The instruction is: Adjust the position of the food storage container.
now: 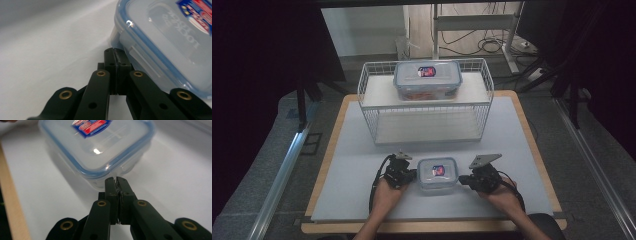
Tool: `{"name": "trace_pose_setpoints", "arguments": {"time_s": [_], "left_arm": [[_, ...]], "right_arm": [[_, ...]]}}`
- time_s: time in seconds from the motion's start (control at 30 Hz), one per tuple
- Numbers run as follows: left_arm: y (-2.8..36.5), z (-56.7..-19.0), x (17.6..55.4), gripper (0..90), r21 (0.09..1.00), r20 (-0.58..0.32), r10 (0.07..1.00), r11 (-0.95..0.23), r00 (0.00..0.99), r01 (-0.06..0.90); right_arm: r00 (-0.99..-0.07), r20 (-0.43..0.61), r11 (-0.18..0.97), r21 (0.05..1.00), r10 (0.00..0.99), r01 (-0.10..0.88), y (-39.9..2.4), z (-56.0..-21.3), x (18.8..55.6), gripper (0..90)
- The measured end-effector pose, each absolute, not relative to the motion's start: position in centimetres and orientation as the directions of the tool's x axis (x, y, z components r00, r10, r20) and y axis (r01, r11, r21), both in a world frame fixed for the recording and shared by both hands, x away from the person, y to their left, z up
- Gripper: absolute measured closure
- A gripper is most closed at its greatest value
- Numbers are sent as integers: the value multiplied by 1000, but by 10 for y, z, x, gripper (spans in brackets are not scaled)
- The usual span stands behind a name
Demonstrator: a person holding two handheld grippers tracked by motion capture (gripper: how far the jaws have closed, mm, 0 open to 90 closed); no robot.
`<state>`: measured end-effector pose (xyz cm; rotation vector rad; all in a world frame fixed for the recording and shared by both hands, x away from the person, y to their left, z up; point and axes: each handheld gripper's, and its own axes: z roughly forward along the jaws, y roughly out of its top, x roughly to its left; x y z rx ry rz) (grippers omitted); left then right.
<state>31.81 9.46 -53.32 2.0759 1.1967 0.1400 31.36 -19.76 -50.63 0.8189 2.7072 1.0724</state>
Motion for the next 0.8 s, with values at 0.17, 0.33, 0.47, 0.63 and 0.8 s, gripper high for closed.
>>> {"name": "trace_pose_setpoints", "arguments": {"time_s": [0.17,0.33,0.47,0.63,0.8], "left_arm": [[106,-530,312,851,635,-231,783,-328,577,699],[124,-520,297,764,664,-210,787,-321,580,675],[130,-519,283,600,673,-176,773,-358,610,648],[134,-518,275,384,693,-135,773,-374,620,616],[138,-518,275,254,707,-151,777,-348,612,616]], "right_arm": [[-850,45,619,665,525,418,-200,-502,310,847],[-829,-2,589,704,559,396,-216,-493,315,797],[-817,-9,554,739,577,383,-227,-488,318,697],[-811,-42,562,741,584,367,-229,-490,321,506],[-819,-51,575,737,571,355,-226,-496,324,333]]}}
